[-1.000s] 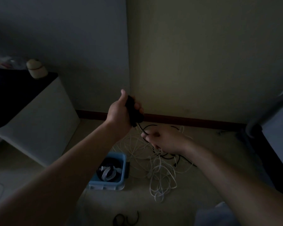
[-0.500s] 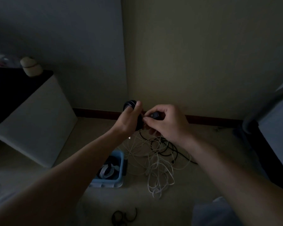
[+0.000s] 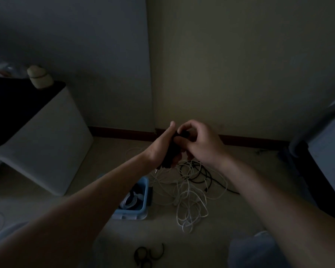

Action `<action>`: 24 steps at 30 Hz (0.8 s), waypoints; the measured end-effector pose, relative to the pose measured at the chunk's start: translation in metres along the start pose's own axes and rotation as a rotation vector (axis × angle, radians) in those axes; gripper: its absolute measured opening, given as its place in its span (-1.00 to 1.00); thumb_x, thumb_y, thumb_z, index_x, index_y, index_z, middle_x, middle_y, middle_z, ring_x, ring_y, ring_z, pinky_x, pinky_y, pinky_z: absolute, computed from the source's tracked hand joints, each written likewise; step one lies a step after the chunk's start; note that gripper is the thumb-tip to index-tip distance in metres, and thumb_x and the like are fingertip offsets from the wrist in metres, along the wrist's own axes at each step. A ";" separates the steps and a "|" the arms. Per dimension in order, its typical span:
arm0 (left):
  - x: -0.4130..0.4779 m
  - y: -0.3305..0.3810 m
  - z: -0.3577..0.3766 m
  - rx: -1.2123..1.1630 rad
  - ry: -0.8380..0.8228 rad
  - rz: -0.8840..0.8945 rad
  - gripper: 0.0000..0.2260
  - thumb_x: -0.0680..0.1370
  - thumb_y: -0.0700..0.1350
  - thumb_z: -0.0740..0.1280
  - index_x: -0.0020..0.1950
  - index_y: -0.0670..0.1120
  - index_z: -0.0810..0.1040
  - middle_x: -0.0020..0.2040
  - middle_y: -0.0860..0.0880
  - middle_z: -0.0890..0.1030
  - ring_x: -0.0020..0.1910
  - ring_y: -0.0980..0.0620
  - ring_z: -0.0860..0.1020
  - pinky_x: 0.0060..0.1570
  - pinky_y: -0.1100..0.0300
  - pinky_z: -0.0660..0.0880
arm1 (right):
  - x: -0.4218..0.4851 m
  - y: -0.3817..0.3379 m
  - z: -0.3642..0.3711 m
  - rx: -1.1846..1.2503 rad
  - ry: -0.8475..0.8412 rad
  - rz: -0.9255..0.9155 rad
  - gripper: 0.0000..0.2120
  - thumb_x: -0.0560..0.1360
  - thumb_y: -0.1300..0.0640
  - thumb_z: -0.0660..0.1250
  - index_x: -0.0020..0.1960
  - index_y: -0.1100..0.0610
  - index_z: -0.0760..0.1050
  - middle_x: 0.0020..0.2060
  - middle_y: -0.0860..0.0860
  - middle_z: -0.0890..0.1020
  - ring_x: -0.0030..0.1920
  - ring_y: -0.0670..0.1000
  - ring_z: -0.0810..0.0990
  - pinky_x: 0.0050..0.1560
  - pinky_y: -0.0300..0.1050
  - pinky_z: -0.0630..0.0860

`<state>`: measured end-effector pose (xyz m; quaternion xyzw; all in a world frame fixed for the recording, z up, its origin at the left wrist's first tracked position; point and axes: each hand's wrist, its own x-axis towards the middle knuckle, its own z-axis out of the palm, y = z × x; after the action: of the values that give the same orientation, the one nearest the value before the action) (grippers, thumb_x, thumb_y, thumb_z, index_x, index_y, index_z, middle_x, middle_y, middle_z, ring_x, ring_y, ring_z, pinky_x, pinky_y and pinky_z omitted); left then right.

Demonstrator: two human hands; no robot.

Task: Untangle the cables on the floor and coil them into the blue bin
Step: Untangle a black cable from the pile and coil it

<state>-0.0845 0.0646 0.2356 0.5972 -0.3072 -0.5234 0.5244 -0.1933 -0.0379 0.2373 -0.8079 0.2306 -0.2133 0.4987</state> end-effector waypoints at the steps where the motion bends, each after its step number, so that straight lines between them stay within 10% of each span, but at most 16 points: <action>1: -0.001 -0.001 -0.001 0.003 -0.010 0.001 -0.37 0.65 0.28 -0.13 -0.06 -0.21 0.46 -0.40 -0.13 0.36 -0.46 -0.04 0.27 -0.42 0.12 0.19 | 0.000 0.001 0.001 0.030 -0.013 0.014 -0.81 0.47 0.10 0.49 -0.04 0.03 0.48 -0.36 -0.08 0.63 -0.40 -0.12 0.59 -0.35 -0.12 0.49; 10: -0.026 -0.008 -0.011 -0.056 -0.019 -0.037 -0.53 0.69 0.18 -0.01 0.11 -0.17 0.48 -0.37 -0.09 0.38 -0.42 -0.03 0.36 -0.36 0.13 0.30 | -0.009 -0.002 0.018 0.338 -0.017 0.146 -0.69 0.41 0.09 0.54 -0.07 0.12 0.40 -0.32 0.04 0.64 -0.36 0.04 0.63 -0.36 -0.06 0.58; 16: -0.047 -0.022 -0.015 -0.176 0.141 -0.100 -0.65 0.62 0.01 0.06 -0.36 -0.03 0.26 -0.44 -0.06 0.26 -0.51 -0.01 0.25 -0.46 0.18 0.24 | -0.028 -0.010 0.047 -0.051 0.159 -0.022 -0.70 0.34 0.03 0.60 -0.12 0.10 0.52 -0.30 -0.04 0.59 -0.34 -0.18 0.53 -0.33 -0.26 0.48; 24: -0.077 -0.056 -0.014 0.026 0.272 -0.180 -0.68 0.62 -0.04 0.15 -0.35 -0.04 0.32 -0.44 -0.05 0.31 -0.50 0.00 0.28 -0.43 0.19 0.25 | -0.054 0.009 0.062 -0.301 -0.051 0.009 -0.60 0.30 -0.24 0.54 -0.08 -0.03 0.49 -0.27 -0.08 0.58 -0.25 -0.05 0.57 -0.26 -0.08 0.49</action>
<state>-0.1013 0.1539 0.2042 0.6944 -0.1855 -0.4785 0.5044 -0.2024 0.0333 0.1972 -0.8777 0.2510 -0.1531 0.3786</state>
